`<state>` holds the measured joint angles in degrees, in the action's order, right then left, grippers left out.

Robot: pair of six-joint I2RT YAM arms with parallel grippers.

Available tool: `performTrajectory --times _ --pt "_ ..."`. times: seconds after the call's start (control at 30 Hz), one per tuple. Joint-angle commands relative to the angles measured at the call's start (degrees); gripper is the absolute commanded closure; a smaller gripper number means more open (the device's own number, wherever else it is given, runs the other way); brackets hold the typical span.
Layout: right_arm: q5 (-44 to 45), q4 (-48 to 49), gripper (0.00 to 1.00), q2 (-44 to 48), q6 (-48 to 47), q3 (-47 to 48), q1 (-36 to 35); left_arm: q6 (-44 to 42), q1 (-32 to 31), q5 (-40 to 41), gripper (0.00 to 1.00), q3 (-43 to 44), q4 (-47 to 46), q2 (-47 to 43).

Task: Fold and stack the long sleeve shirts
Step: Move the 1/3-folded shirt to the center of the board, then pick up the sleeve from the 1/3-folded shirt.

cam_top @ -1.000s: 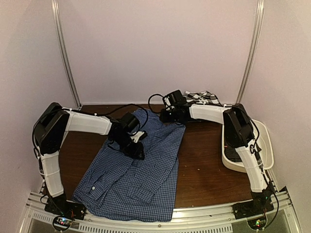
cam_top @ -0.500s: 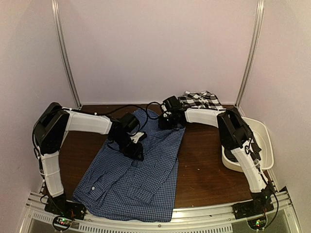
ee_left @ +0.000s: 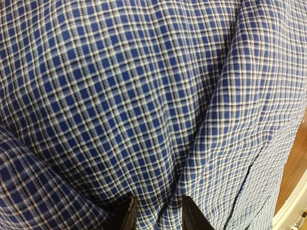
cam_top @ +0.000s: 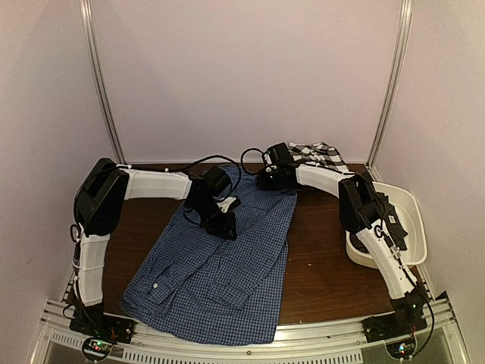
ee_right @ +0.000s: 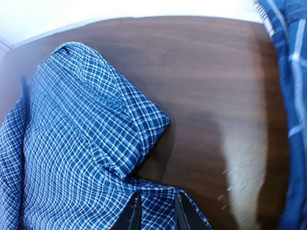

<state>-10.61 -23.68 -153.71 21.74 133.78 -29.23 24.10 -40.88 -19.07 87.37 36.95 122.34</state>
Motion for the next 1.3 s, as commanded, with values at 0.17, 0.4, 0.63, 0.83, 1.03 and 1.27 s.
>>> performTrajectory --times 0.17,0.4,0.63,0.83,1.03,1.27 --pt "-4.7 -1.2 0.65 -0.4 -1.6 3.2 2.5 1.4 0.6 1.0 0.66 10.8 2.1 9.4" --pt "-6.5 -0.5 0.48 9.4 -1.7 0.7 2.3 -0.2 0.8 1.2 0.64 12.2 2.6 7.4" --pt "-3.1 0.9 0.33 21.4 -1.8 -11.1 2.3 -1.8 0.4 2.9 0.62 12.5 2.5 -0.3" --pt "-1.6 7.0 0.3 36.2 -0.8 -31.2 2.2 -3.0 -4.1 6.0 0.6 6.7 1.6 -7.7" --pt "-0.2 12.0 0.29 50.0 0.5 -51.1 1.1 -2.1 -12.0 10.5 0.59 -1.3 2.3 -14.4" --pt "1.3 14.5 0.29 60.3 2.5 -65.3 -1.4 5.0 -22.1 14.3 0.59 -8.2 3.8 -17.3"
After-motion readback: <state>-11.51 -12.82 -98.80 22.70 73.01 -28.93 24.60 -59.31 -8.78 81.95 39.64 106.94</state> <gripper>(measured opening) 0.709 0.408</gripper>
